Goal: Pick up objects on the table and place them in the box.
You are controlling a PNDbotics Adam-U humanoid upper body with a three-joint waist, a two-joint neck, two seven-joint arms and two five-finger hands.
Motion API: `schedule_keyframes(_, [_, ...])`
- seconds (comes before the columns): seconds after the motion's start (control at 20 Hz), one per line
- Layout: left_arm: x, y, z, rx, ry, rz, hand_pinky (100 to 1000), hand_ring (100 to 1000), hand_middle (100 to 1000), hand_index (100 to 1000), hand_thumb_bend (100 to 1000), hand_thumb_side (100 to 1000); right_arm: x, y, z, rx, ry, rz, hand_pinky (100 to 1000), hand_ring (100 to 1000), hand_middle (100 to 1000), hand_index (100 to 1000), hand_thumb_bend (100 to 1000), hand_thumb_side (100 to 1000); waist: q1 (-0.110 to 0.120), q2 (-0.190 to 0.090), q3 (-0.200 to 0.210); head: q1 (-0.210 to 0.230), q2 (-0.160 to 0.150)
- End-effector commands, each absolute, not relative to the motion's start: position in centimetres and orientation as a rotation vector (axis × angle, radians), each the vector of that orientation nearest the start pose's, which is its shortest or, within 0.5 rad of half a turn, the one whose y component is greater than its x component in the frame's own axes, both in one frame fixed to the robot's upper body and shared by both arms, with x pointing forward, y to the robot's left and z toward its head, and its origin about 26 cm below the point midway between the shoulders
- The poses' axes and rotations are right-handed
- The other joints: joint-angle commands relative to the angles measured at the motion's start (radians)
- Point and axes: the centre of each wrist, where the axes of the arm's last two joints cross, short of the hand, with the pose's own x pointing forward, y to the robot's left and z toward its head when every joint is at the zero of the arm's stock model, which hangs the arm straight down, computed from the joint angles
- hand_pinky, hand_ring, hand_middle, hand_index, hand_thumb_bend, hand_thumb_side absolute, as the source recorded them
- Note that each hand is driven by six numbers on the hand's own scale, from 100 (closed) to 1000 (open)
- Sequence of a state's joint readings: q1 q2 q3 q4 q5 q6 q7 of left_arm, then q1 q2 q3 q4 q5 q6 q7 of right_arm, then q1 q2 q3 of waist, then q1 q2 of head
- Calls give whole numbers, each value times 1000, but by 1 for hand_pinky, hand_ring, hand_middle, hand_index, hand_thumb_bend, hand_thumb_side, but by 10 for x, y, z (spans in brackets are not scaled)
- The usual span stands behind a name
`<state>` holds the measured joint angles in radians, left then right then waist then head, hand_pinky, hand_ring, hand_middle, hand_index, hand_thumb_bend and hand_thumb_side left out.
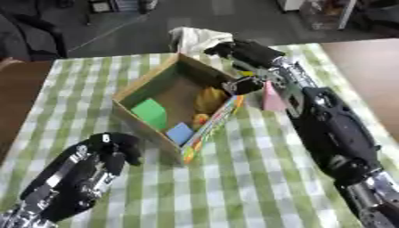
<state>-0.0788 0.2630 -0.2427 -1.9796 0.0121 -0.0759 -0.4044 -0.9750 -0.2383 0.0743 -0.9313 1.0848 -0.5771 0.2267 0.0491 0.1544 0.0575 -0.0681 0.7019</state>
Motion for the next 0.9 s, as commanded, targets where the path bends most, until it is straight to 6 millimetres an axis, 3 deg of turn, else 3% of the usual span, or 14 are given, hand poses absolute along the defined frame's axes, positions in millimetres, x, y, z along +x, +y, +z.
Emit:
schedule_keyframes(0.05, [266, 216, 120, -326, -1971, -851, 646, 590, 577, 784, 100, 620, 480, -230, 216, 980, 2597, -2307, 856, 803, 861, 995, 100, 199, -10, -19, -4, 6, -8])
schedule_keyframes(0.2, [266, 216, 120, -325, -1962, -846, 646, 590, 577, 784, 100, 624, 474, -258, 221, 945, 2640, -2356, 865, 821, 880, 1000, 100, 198, -18, -24, -7, 8, -6])
schedule_keyframes(0.5, [265, 217, 119, -324, -1955, -833, 646, 589, 576, 784, 100, 625, 474, -310, 196, 1072, 2510, -2763, 916, 913, 951, 1000, 100, 221, -24, -32, -7, 13, -2])
schedule_keyframes(0.85, [265, 217, 119, -324, -1950, -831, 646, 589, 575, 784, 100, 628, 477, -325, 182, 1239, 2266, -2997, 961, 983, 993, 1000, 100, 244, -27, -33, -3, 11, 3])
schedule_keyframes(0.9, [265, 217, 119, -325, -1948, -832, 646, 588, 575, 784, 100, 629, 477, -325, 182, 1252, 2250, -3008, 961, 982, 992, 1000, 100, 298, -28, -34, -2, 10, 3])
